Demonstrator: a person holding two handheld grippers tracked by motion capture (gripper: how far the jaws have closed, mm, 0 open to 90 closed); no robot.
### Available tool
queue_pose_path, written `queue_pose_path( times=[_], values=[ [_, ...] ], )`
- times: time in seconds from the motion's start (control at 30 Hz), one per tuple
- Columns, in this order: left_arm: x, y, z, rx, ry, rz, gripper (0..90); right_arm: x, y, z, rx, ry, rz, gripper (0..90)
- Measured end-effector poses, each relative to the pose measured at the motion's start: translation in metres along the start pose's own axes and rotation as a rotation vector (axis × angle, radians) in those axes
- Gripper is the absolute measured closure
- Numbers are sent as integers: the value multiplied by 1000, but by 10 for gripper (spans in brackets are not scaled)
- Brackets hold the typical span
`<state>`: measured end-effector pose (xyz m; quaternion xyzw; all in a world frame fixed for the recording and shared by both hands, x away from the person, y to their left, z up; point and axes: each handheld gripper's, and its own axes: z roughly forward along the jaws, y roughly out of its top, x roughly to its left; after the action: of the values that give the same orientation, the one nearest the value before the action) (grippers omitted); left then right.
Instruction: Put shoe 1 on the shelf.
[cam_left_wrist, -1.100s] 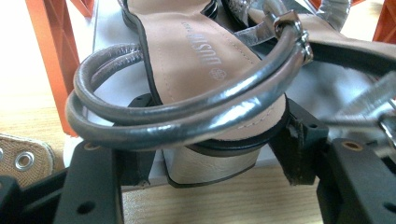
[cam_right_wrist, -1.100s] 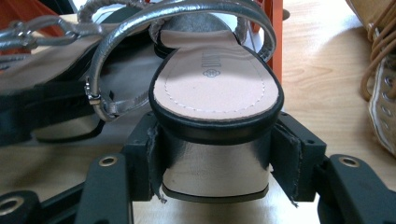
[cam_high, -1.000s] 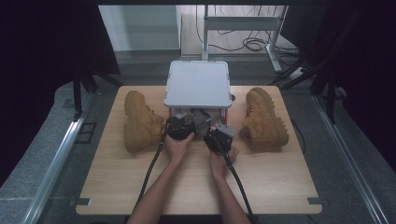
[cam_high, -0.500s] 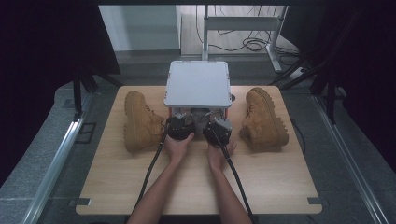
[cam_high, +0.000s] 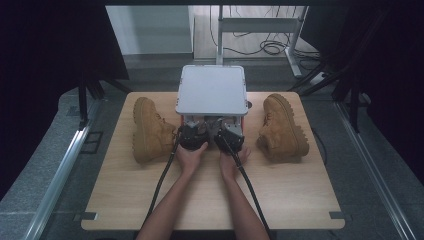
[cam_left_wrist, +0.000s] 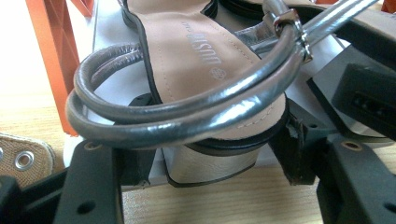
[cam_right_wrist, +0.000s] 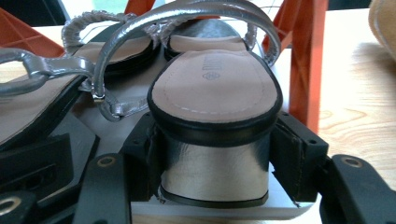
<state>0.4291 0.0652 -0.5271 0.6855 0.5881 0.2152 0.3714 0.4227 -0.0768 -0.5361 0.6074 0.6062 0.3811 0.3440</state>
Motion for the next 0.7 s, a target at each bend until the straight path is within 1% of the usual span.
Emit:
queue_pose_path(
  times=[0.07, 0.1, 0.23, 0.3, 0.37, 0.47, 0.53, 0.6, 0.67, 0.7],
  values=[
    [0, 0, 0, 0, 1, 1, 375, 0, -2, 2, 12, 7, 0, 399],
    [0, 0, 0, -1, 1, 1, 375, 0, -2, 4, 28, 17, 4, 397],
    [0, 0, 0, -1, -1, 0, 375, -1, -2, 5, 38, 33, -2, 391],
    [0, 0, 0, -1, -1, 0, 374, -2, -1, 6, 61, 55, -3, 376],
    [0, 0, 0, -1, -2, 2, 374, -5, -1, 7, 73, 74, -6, 364],
    [1, 0, 0, -2, -8, 0, 372, -7, 2, 3, 93, 110, 17, 315],
    [2, 0, 0, 3, -11, 3, 370, -8, 4, -1, 90, 111, 6, 283],
    [2, 0, 0, 2, -18, -2, 368, -11, 7, -7, 93, 131, 14, 268],
    [3, 0, 0, 4, -27, -14, 364, -13, 9, -12, 89, 137, 3, 258],
    [4, -1, 0, 1, -37, -26, 362, -15, 10, -14, 89, 145, 1, 252]
  ],
)
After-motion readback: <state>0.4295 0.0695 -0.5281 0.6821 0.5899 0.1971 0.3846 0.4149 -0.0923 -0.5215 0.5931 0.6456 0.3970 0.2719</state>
